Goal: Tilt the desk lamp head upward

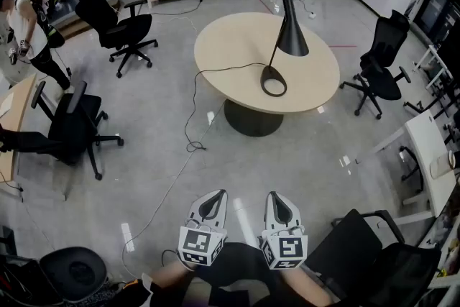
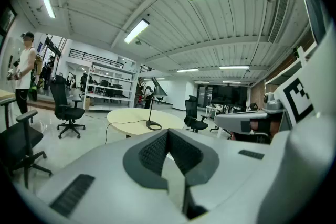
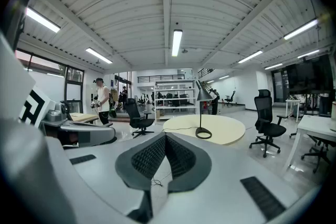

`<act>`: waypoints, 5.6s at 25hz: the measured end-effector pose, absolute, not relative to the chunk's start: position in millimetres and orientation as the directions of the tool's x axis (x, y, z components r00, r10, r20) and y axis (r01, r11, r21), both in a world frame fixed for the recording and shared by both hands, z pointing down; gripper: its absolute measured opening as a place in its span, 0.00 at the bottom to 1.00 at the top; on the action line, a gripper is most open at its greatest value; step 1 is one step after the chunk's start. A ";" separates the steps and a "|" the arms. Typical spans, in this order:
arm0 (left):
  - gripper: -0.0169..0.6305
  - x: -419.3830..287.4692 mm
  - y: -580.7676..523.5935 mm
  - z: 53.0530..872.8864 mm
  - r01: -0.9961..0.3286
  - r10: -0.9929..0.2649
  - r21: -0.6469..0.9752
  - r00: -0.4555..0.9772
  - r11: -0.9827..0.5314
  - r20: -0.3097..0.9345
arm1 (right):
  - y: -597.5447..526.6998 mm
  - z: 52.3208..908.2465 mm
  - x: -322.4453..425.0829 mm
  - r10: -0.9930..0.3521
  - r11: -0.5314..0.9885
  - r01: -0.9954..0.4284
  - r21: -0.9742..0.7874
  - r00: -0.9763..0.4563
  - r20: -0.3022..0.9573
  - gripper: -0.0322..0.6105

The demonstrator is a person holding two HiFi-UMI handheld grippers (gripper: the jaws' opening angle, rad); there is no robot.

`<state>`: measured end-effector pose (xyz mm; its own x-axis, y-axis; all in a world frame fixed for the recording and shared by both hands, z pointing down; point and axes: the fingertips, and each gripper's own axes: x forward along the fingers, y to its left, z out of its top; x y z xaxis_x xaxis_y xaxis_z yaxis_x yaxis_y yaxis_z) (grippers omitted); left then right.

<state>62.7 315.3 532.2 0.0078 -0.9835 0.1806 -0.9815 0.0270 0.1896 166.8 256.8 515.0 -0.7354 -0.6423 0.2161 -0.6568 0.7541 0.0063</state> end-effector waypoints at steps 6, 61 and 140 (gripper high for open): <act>0.10 11.5 315.3 521.2 -0.982 -0.987 0.188 0.033 -0.003 0.156 | 256.0 504.4 124.7 -0.684 0.716 -0.698 0.006 -0.699 0.208 0.06; 0.12 -165.1 -270.1 373.8 -0.993 -0.995 -0.081 0.075 -0.080 0.067 | -272.4 463.7 34.3 -0.616 0.720 -0.576 -0.387 -0.787 0.025 0.07; 0.10 -206.8 -589.8 360.5 -0.796 -0.753 0.157 0.604 -0.584 0.263 | -354.7 195.3 -55.9 -0.517 0.802 -0.276 -0.530 -0.766 -0.382 0.17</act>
